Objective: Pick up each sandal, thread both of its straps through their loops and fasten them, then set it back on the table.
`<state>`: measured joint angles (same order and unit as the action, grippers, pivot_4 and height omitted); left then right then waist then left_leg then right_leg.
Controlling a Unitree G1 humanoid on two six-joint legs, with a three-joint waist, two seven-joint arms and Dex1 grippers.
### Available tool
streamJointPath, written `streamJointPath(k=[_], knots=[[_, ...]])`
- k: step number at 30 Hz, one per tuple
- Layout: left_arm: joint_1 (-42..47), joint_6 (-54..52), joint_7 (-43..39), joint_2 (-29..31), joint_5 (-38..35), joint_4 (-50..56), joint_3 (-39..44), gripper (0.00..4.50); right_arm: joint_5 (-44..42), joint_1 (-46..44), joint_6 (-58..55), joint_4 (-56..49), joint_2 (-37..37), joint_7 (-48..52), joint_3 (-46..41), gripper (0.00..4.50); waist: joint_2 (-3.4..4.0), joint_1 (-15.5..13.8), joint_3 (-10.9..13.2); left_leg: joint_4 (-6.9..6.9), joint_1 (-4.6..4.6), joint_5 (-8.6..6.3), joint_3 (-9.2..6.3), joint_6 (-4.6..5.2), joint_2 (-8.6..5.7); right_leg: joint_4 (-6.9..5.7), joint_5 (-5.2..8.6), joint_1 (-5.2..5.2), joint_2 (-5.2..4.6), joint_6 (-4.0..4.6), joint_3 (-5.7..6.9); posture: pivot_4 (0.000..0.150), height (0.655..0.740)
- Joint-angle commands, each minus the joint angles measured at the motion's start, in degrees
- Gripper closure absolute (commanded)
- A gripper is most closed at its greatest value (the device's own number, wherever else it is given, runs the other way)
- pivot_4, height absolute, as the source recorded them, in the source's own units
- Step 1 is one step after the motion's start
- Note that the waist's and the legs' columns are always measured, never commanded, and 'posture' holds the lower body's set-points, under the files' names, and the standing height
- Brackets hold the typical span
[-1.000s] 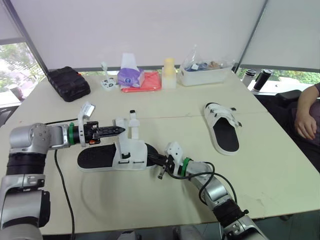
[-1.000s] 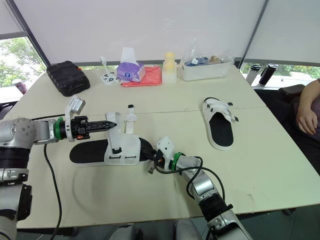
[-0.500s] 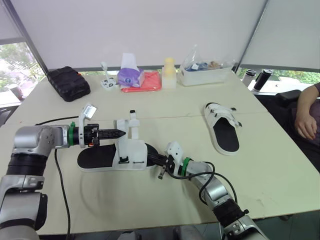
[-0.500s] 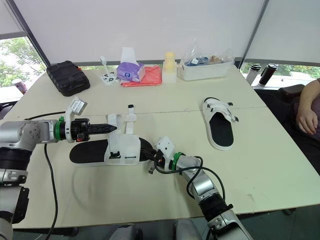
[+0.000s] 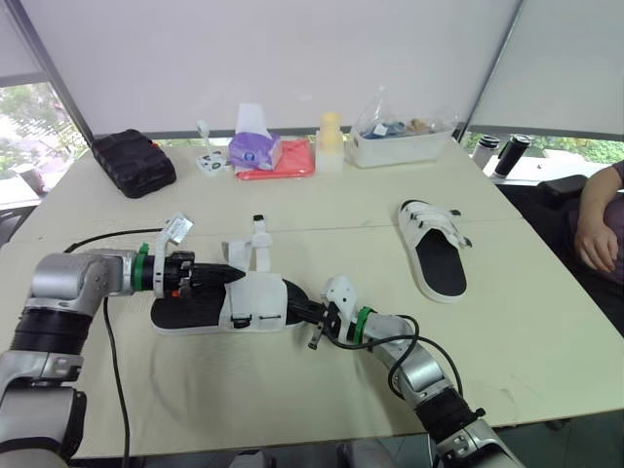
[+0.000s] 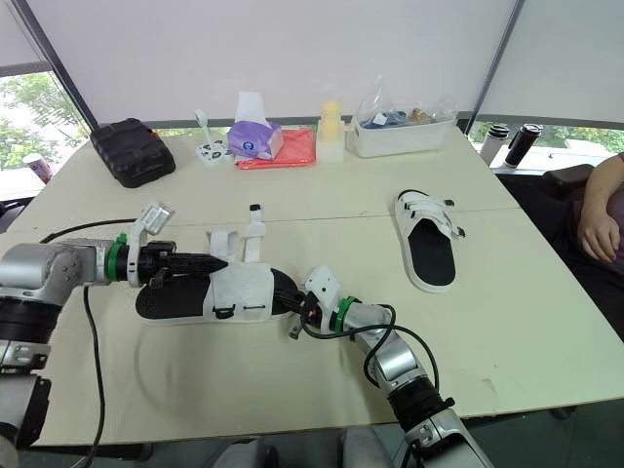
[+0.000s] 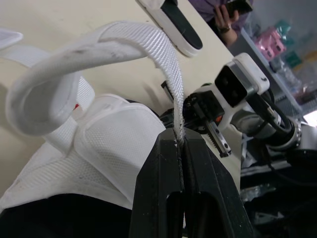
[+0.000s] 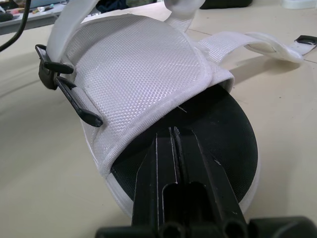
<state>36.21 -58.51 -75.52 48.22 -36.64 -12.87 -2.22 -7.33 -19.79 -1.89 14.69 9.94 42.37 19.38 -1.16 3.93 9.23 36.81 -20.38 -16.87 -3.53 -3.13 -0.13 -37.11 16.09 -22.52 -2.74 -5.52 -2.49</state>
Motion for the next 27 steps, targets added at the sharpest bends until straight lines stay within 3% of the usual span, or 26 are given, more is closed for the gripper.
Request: streamJointPath(k=[1,7,15,21,25,27], knots=[[-1.5,3.4,-2.4,2.2,2.0,3.5,-1.8,4.45,3.2,2.7,-4.6,6.2,1.4,0.0,1.7,4.5,0.0,0.0,0.0,-0.01,0.0,0.0,0.0,0.0,0.01,0.0,0.0,0.0,0.0,0.01,0.0,0.15,0.74],[-2.9,5.9,-2.0,2.2,3.4,5.5,-2.3,4.45,3.1,2.6,-4.5,6.3,1.3,0.0,1.6,4.5,0.0,0.0,0.0,-0.02,0.0,0.0,0.0,0.0,0.03,0.0,0.02,0.0,0.0,0.04,0.0,0.15,0.74],[-3.1,4.8,1.1,2.9,1.4,5.1,3.2,0.82,3.2,2.7,-4.4,6.3,1.5,0.1,1.6,4.5,0.01,0.0,0.0,-0.02,0.0,-0.01,0.0,0.01,0.03,0.0,0.03,-0.01,0.01,0.04,0.01,0.15,0.74],[-4.6,3.3,2.8,6.8,-0.9,7.8,9.9,0.82,3.3,3.0,-4.0,6.4,1.7,0.4,1.7,4.5,0.0,0.0,0.0,-0.02,-0.01,-0.02,-0.01,0.03,0.05,0.0,0.03,-0.02,0.01,0.03,0.01,0.15,0.74],[-16.6,-3.5,0.8,12.3,-8.0,23.8,16.0,0.82,3.4,3.0,-3.5,6.8,1.8,0.8,2.0,4.5,0.02,0.2,0.0,-0.13,0.02,-0.04,0.06,0.07,0.08,0.08,0.04,-0.03,-0.04,0.05,-0.06,0.15,0.74],[-23.9,-7.7,4.7,11.2,-12.1,32.2,19.5,0.82,3.4,2.8,-3.3,7.2,1.8,1.0,1.8,4.5,0.04,0.0,0.0,-0.39,0.1,-0.04,0.11,0.07,0.08,0.17,0.08,-0.04,-0.17,0.09,-0.16,0.15,0.74]])
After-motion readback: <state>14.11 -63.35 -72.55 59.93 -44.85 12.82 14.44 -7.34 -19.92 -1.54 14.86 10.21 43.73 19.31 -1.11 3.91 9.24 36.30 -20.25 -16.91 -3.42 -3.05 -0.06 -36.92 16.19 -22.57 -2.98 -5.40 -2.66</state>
